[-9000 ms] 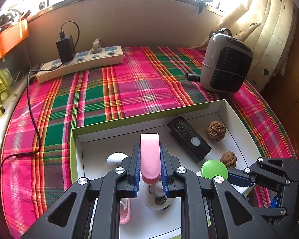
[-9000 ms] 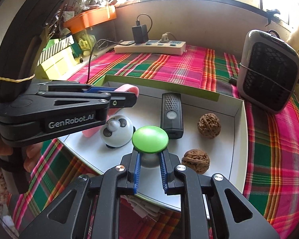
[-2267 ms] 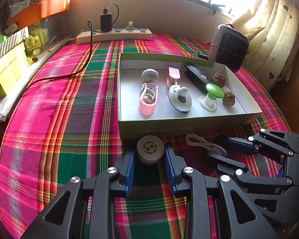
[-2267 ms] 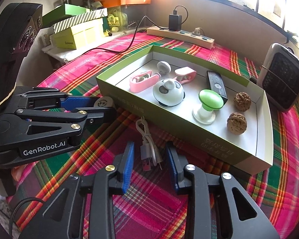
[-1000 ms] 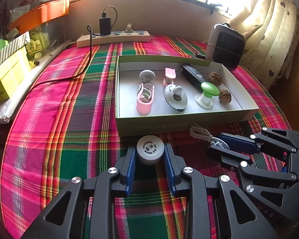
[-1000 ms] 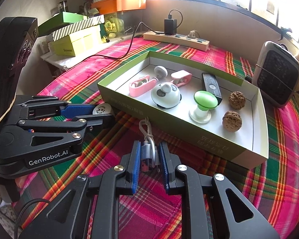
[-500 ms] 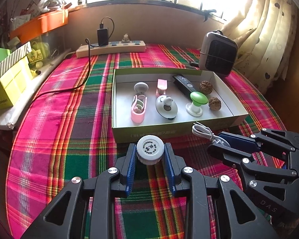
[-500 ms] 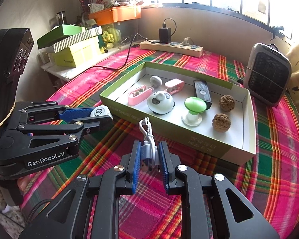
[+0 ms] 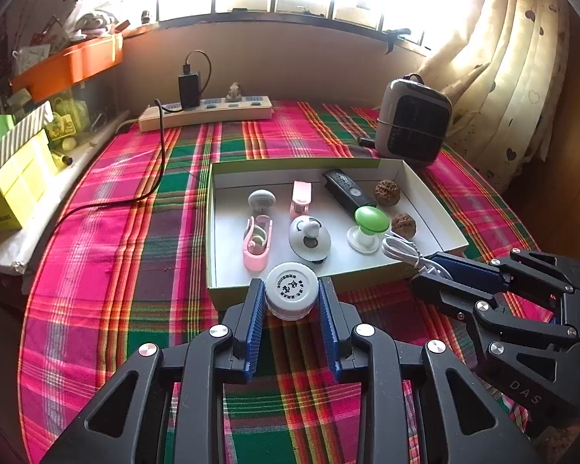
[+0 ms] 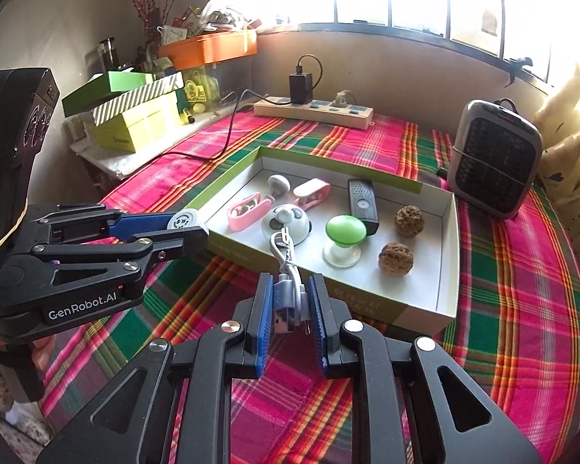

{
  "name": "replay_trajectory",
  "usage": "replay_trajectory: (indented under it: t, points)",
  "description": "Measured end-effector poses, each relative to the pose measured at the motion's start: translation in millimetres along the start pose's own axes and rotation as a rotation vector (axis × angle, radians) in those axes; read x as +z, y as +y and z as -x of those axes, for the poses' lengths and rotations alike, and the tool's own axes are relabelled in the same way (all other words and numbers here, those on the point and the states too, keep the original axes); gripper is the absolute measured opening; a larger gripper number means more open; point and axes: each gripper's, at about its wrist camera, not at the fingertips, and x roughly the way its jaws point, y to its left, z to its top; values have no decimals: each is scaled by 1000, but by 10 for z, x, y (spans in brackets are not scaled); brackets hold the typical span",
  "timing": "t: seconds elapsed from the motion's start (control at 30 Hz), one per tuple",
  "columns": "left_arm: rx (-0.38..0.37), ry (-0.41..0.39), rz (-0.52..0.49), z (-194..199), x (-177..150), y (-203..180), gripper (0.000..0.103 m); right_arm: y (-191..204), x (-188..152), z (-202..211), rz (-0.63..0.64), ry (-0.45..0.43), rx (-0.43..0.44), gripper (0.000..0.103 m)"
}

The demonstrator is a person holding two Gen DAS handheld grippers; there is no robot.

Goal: Organize objects
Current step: 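Carry the white disc and white USB cable over the box with both tools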

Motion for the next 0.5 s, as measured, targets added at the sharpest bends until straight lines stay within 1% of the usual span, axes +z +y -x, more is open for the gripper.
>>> replay_trajectory:
  t: [0.17, 0.5]
  points:
    - [-3, -5, 0, -15, 74, 15, 26, -57, 49, 20, -8, -7, -14, 20]
    - [14, -16, 2, -83, 246, 104, 26, -175, 214, -27, -24, -6, -48, 20]
